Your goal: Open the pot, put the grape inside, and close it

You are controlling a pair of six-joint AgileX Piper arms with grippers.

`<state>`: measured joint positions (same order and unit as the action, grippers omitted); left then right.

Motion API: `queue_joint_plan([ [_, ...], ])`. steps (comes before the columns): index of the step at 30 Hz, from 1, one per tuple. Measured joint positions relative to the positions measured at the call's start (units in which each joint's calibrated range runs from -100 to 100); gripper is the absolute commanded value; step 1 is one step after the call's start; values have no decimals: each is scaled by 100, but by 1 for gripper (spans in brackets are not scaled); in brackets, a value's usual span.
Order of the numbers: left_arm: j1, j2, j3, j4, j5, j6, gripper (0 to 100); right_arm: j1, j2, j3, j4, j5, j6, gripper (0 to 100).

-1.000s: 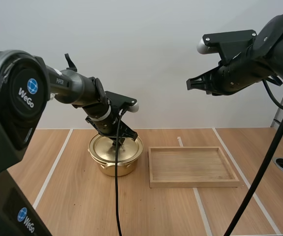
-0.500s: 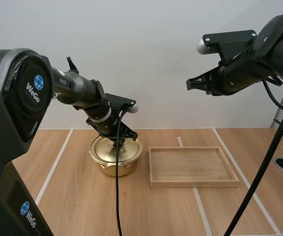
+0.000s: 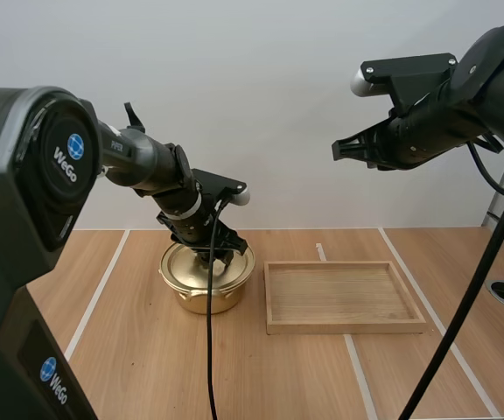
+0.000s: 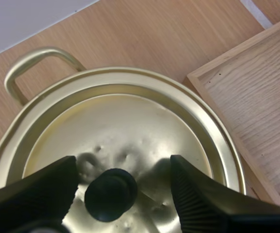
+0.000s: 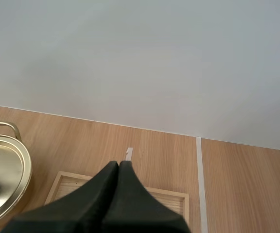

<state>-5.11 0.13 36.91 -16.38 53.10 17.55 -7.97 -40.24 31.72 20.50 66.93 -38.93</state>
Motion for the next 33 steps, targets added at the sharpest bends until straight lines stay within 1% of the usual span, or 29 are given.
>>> queue_joint_plan([
  [5, 0, 11, 0, 9, 21, 21, 100, 0, 0, 0, 0, 0, 0, 0],
  [9, 0, -52, -185, 43, 457, 31, 100, 0, 0, 0, 0, 0, 0, 0],
  [18, 0, -952, -1708, 124, 1833, -65, 100, 0, 0, 0, 9, 148, 0, 0],
  [25, 0, -1793, -2754, 381, 2107, -183, 100, 0, 0, 0, 22, 183, 0, 0],
  [26, 0, -1910, -2848, 455, 2107, -213, 91, 0, 0, 0, 22, 183, 0, 0],
  [30, 0, -2315, -2999, 679, 2124, -306, 37, 0, 0, 0, 22, 203, 0, 0],
  [31, 0, -2401, -2998, 716, 2143, -357, 22, 0, 0, 0, 22, 203, 0, 0],
  [32, 0, -2460, -2998, 769, 2167, -400, 9, 0, 0, 0, 22, 203, 0, 0],
  [33, 0, -2527, -2998, 857, 2167, -456, 0, 0, 0, 0, 22, 203, 0, 0],
])
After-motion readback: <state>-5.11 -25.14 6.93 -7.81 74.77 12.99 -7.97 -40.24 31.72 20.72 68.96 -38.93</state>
